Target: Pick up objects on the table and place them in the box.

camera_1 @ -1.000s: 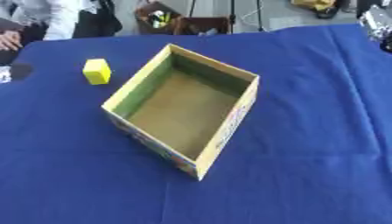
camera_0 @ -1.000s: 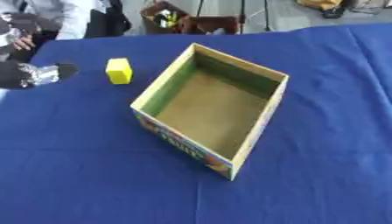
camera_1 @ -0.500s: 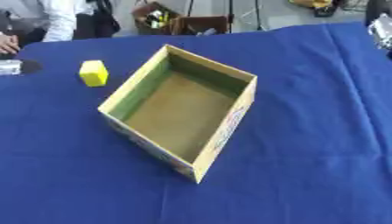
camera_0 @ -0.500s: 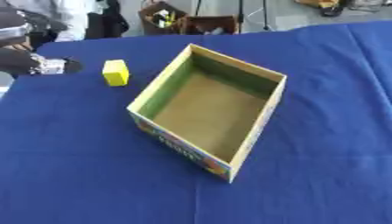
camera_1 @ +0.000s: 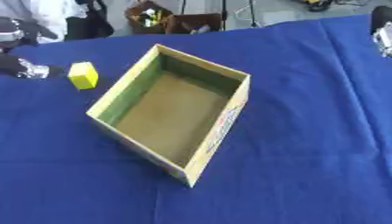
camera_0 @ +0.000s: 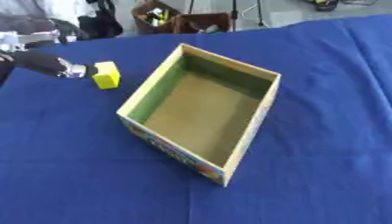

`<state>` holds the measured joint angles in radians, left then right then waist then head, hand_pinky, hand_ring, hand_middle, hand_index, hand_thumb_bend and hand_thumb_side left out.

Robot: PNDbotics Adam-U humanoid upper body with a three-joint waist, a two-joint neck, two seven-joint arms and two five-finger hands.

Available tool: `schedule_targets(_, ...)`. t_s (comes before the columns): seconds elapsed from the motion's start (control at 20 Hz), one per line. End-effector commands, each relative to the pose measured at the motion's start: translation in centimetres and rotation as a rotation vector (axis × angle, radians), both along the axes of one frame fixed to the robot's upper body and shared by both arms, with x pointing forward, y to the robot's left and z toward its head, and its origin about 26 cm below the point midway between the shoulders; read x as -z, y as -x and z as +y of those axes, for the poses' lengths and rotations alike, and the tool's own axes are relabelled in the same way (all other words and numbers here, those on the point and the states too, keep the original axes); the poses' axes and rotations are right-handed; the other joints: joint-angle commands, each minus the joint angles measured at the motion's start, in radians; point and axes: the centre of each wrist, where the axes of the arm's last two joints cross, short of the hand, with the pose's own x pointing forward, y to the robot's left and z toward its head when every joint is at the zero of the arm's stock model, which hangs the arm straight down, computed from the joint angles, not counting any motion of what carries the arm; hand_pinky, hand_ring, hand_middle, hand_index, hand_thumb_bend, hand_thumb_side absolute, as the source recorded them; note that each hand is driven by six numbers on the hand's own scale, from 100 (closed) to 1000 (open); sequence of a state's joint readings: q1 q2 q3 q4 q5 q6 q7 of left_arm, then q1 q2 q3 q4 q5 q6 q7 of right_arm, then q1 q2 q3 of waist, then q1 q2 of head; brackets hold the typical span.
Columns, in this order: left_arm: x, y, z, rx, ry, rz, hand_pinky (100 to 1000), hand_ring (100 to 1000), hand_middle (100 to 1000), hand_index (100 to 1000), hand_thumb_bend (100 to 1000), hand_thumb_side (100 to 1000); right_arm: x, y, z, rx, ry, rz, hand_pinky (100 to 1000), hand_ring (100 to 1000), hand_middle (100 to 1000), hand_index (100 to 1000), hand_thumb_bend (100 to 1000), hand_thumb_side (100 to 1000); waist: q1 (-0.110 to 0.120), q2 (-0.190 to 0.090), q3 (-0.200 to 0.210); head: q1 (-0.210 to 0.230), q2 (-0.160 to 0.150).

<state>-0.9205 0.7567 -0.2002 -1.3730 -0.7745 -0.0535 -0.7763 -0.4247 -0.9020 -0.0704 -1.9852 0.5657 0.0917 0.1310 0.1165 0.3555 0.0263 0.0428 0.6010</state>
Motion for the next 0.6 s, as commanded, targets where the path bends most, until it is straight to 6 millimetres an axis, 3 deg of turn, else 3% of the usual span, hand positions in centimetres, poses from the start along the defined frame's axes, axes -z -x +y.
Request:
schedule_targets(0.05, -1.0, -0.7, 0.4, -0.015, -0.019, -0.013, 812, 861, 989, 1000, 505, 824, -1.2, 0.4, 0.2, -0.013, 0.008, -0.043, 754, 862, 883, 905, 100, 911, -0.003, -0.014, -0.007, 0.013, -0.018)
schedule_targets(0.6, -0.8, -2.9, 0.7, -0.064, -0.106, 0.045, 834, 867, 1000, 1000, 415, 775, -1.6, 0.4, 0.6, -0.035, -0.012, -0.070, 744, 852, 871, 893, 100, 888, 0.000, 0.013, -0.042, 0.048, -0.043)
